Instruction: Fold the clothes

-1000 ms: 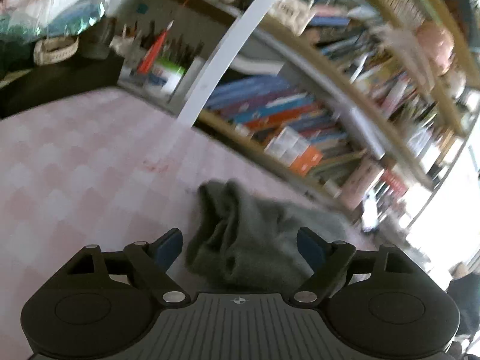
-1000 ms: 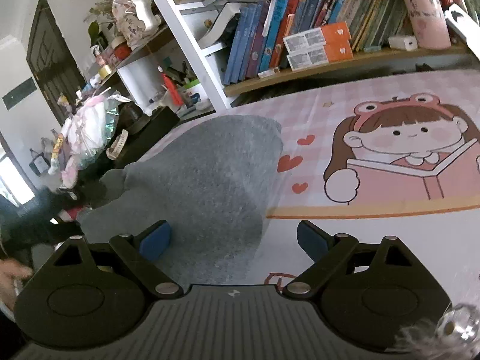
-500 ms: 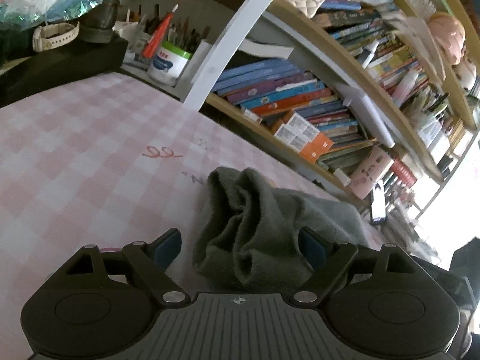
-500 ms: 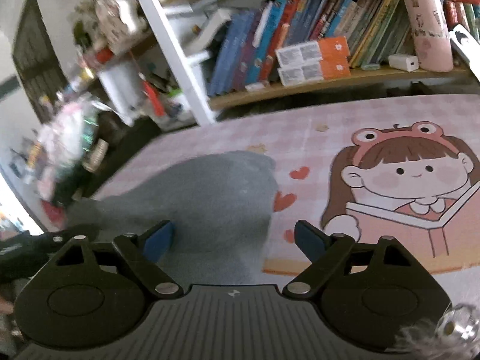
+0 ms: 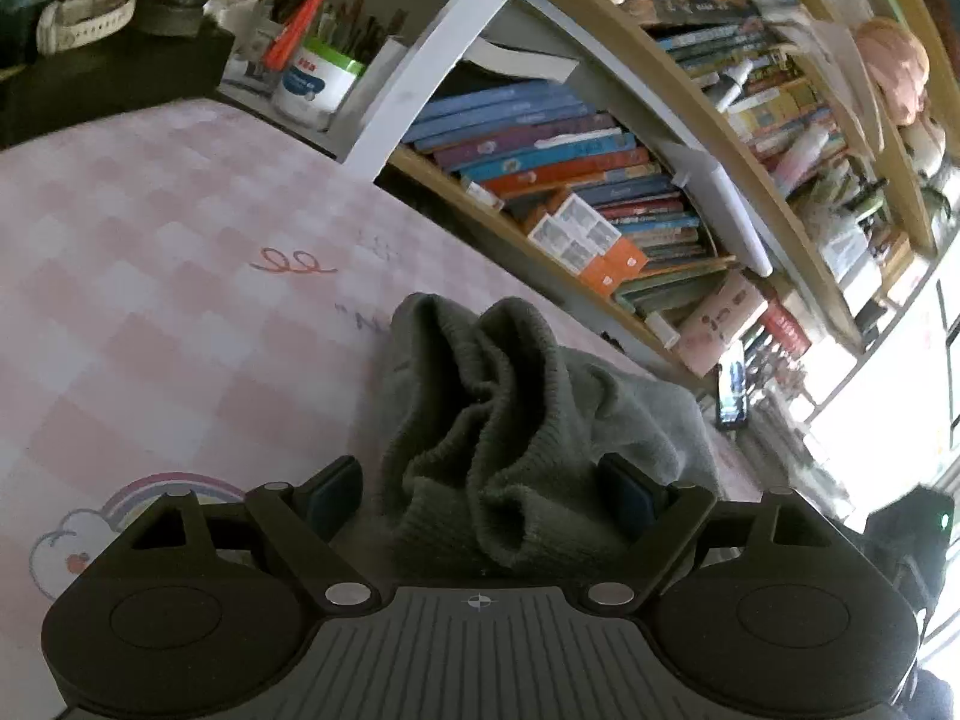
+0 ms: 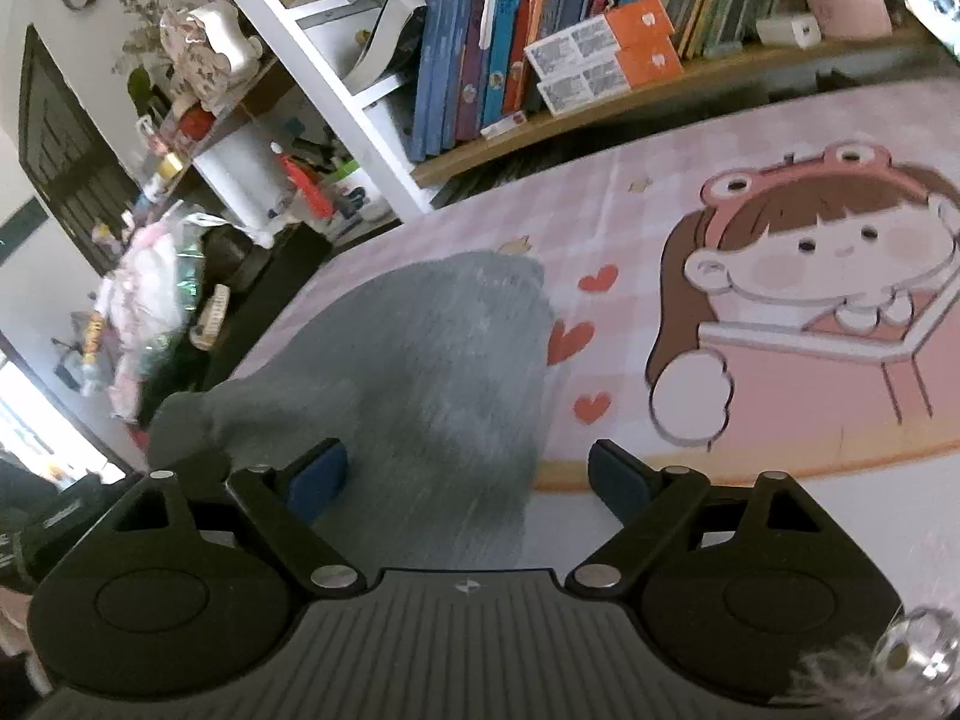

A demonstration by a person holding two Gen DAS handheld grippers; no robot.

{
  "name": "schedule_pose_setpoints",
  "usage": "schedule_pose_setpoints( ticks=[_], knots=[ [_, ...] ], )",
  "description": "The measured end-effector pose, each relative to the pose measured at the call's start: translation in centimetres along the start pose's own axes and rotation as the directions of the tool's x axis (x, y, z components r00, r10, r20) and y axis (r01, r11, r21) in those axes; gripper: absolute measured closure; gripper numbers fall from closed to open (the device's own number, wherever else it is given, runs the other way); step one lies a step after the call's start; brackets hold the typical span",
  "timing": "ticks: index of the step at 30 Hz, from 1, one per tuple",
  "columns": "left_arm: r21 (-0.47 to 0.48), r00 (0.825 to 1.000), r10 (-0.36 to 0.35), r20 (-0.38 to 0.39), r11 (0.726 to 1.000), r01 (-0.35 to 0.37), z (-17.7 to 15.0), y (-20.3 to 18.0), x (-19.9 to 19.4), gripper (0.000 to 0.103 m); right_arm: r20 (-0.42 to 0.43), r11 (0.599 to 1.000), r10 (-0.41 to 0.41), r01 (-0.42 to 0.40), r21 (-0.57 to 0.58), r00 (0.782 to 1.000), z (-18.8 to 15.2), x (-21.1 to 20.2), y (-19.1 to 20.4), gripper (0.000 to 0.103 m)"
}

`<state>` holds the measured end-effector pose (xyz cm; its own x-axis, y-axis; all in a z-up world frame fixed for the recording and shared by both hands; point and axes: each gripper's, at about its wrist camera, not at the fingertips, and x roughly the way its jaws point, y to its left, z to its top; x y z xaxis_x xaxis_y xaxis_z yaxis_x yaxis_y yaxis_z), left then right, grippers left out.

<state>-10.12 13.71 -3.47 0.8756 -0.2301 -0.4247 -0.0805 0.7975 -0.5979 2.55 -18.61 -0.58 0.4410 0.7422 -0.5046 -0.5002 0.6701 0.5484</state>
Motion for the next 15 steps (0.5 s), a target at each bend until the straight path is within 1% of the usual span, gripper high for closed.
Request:
schedule_pose_setpoints(
  ticks=[1, 2, 3, 5, 6, 8, 10, 11, 13, 15],
  knots=[
    [-0.001, 1.000, -0.014, -0.010, 1.000, 0.014, 0.0, -0.2, 0.2, 0.016, -0.006, 1.000, 0.009, -0.009, 0.005, 1.000, -0.1, -0.1, 0.1, 0.019],
    [0.004, 0.999, -0.026, -0.022, 1.000, 0.026, -0.1, -0.4, 0.4, 0.016, -0.014, 1.000, 0.019, -0.019, 0.009, 1.000, -0.2, -0.1, 0.1, 0.025],
    [0.015, 0.999, -0.027, -0.027, 1.000, 0.027, -0.2, -0.8, 0.5, 0.016, -0.021, 0.999, 0.029, -0.029, 0.014, 0.999, -0.3, -0.2, 0.2, 0.034],
    [0.041, 0.999, -0.019, -0.030, 0.999, 0.020, -0.4, -1.5, 0.7, 0.017, -0.029, 0.998, 0.055, -0.054, 0.017, 0.998, -0.5, -0.3, 0.4, 0.046],
    [0.050, 0.999, -0.021, -0.029, 0.999, 0.022, -0.5, -1.8, 0.7, 0.019, -0.023, 0.998, 0.056, -0.056, 0.005, 0.998, -0.4, -0.5, 0.5, 0.053],
    [0.058, 0.999, -0.043, -0.022, 0.997, 0.044, -0.9, -2.4, 0.5, 0.034, -0.003, 0.998, 0.047, -0.047, -0.042, 0.999, -0.4, -1.1, 1.0, 0.062],
    [0.064, 0.998, -0.068, -0.018, 0.996, 0.069, -1.2, -3.1, 0.4, 0.045, 0.029, 0.995, 0.008, -0.005, -0.102, 1.000, -0.4, -1.9, 1.5, 0.065],
    [0.067, 0.996, -0.085, -0.024, 0.994, 0.087, -1.4, -3.5, 0.5, 0.047, 0.046, 0.992, -0.013, 0.019, -0.128, 0.999, -0.4, -2.4, 1.7, 0.066],
    [0.085, 0.993, -0.113, -0.042, 0.989, 0.117, -2.0, -4.6, 0.8, 0.049, 0.075, 0.984, -0.049, 0.061, -0.165, 0.996, -0.6, -3.5, 1.7, 0.066],
    [0.113, 0.989, -0.133, -0.062, 0.984, 0.140, -2.4, -5.8, 1.3, 0.049, 0.093, 0.980, -0.079, 0.094, -0.177, 0.993, -0.7, -4.6, 1.1, 0.066]
  ],
)
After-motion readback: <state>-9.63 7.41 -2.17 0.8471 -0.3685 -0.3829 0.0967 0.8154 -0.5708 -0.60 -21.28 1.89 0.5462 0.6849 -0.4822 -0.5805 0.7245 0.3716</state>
